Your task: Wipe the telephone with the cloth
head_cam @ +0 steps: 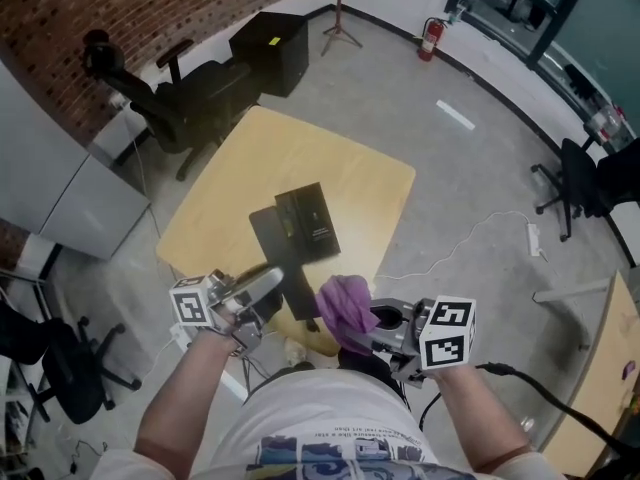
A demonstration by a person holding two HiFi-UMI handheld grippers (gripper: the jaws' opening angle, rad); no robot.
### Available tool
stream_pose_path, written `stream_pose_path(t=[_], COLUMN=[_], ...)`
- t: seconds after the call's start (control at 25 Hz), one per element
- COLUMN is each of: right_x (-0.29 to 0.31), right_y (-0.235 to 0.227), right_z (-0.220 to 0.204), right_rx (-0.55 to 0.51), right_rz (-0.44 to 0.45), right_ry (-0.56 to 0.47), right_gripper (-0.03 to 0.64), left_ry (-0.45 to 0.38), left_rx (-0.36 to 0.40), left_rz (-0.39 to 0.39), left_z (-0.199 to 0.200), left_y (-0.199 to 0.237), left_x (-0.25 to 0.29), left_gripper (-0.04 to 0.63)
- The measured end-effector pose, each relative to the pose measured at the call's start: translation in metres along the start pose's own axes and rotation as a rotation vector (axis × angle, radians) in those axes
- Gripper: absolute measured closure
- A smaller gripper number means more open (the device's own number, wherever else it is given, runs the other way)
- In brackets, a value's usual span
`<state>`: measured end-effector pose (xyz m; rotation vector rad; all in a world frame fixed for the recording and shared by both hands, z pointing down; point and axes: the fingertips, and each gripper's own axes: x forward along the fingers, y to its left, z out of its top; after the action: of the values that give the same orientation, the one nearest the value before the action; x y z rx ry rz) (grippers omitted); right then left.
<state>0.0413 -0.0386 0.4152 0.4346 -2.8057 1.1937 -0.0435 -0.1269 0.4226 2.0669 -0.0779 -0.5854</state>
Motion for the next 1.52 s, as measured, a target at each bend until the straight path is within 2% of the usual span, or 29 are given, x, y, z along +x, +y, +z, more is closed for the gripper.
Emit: stream_pose_path(t=[0.24,0.4,0.6,0.72,1.08,1.32,1.52], right_x=[-0.007,-0.015,-0.024,-0.031,-0.044,-0.045,-0.043], right_y=[-0.011,-0.021,-0.030,-0.035,-0.044,-0.057,-0.068], right_z=[-0.028,-0.036,-0.039,-0.038,-0.031,-0.023,-0.011], right_rx=[0.020,0.022,-0.021,-0.068,-0.068,-0.060,-0.056], right_rz=[-0.104,-0.197,-0.319,-0.377,-0.387,-0.371,-0.350], right_ry=[0.026,0.013,0.031,0.061,0.144,0.189,0.212], right_gripper=[0.572,0.572,0.572,0.572,0.572,0.572,0.572], left_ry=[-0.019,-0.011,-0.012,0.005,0.007,0.051,0.065], left_rx=[-0.021,0.003,-0.035,-0.029,-0.075,-0.043,-0.020], left_rz=[0.070,0.143,0.175,0.236,0.402,0.461,0.479], left_z=[0.004,0.008,0.006,0.004,-0.008,-0.014,-0.012], left_y=[0.020,0.040,0.068,0.097,0.177,0.210,0.225], left_x=[-0.010,-0.017,-0.012,-0.016,-0.027,-0.029,-0.030], left_gripper=[0.517,0.517,0.517,0.516,0.517,0.517,0.517])
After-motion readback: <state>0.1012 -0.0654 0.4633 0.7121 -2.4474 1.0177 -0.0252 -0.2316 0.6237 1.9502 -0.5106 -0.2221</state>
